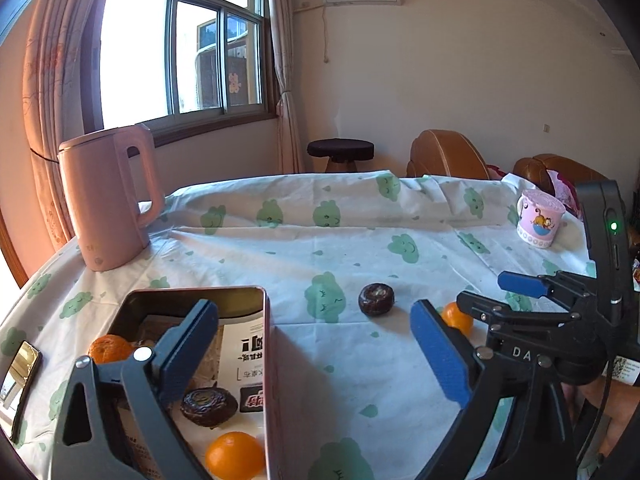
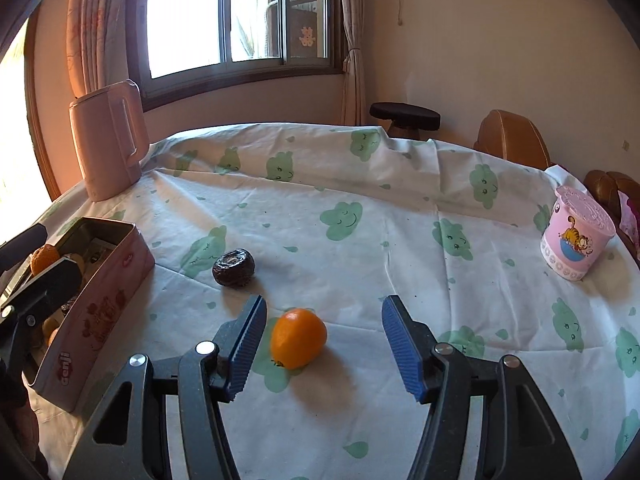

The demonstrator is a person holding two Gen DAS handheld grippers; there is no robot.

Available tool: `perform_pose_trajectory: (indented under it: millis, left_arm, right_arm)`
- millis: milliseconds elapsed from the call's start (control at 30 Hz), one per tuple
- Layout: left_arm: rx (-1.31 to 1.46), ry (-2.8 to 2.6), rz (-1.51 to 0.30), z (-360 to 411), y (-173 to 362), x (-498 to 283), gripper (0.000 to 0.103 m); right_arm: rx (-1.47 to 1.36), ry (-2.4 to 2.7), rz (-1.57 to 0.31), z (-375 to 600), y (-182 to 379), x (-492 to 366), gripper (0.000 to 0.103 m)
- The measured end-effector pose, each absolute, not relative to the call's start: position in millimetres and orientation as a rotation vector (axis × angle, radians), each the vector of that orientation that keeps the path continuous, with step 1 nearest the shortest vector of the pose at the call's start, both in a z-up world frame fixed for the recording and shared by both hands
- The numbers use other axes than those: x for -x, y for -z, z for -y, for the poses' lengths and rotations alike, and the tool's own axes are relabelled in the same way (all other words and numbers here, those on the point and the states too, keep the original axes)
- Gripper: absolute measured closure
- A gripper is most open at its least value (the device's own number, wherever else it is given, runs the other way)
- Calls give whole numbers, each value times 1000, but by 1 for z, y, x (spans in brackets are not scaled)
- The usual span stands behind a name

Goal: Organize fruits
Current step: 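Grasp the dark brown round fruit with the left tool while the right tool grasps an orange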

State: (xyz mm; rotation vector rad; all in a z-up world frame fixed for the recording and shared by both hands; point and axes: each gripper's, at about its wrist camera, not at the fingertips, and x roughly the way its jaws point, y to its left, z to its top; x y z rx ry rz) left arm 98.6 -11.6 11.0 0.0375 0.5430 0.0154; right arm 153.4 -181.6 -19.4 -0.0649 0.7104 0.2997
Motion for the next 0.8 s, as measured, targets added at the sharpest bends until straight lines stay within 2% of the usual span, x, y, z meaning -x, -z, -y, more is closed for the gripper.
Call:
perform_pose_trajectory:
  millis: [333, 433, 467, 500, 667, 800]
  left_arm:
    - [-14, -26, -596, 17, -6, -122, 4]
    - [-9, -23, -602, 19, -7, -125, 4]
    - [-11, -20, -605, 20, -7, -126, 4]
    - [-12, -17, -605, 22, -7, -126, 4]
    - [-19, 4, -614, 32, -8, -135, 4]
    - [-20, 14, -655, 41, 0, -150, 9]
  right_arm:
    - [17, -394, -834, 176, 40, -173, 42]
    - [20, -409, -875, 174, 48, -179, 56]
    - [23, -412, -881, 173, 50, -180, 64]
    - [20, -421, -887, 173, 51, -180, 66]
    - [14, -393, -860, 181, 48, -180, 67]
    - [20, -295, -833, 197, 45, -187, 67]
